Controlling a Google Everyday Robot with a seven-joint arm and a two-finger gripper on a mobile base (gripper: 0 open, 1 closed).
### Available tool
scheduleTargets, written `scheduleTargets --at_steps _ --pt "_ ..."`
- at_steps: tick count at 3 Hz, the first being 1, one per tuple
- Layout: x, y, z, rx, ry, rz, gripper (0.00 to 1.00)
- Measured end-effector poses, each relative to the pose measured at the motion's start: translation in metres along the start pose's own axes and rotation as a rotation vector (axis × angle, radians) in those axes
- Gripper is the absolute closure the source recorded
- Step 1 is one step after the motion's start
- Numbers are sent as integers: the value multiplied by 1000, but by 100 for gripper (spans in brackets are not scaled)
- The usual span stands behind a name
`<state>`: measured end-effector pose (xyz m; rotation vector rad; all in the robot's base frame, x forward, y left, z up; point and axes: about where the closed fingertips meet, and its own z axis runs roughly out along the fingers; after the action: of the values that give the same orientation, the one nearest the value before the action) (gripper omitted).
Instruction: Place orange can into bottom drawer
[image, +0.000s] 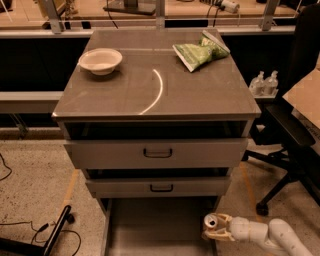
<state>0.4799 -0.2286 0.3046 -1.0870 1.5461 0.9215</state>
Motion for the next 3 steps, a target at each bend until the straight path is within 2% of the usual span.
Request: scheduleTargets --at_steps 1,3 --pt "13 14 35 -42 -27 -54 100" --pt "35 36 102 -106 -26 -137 100"
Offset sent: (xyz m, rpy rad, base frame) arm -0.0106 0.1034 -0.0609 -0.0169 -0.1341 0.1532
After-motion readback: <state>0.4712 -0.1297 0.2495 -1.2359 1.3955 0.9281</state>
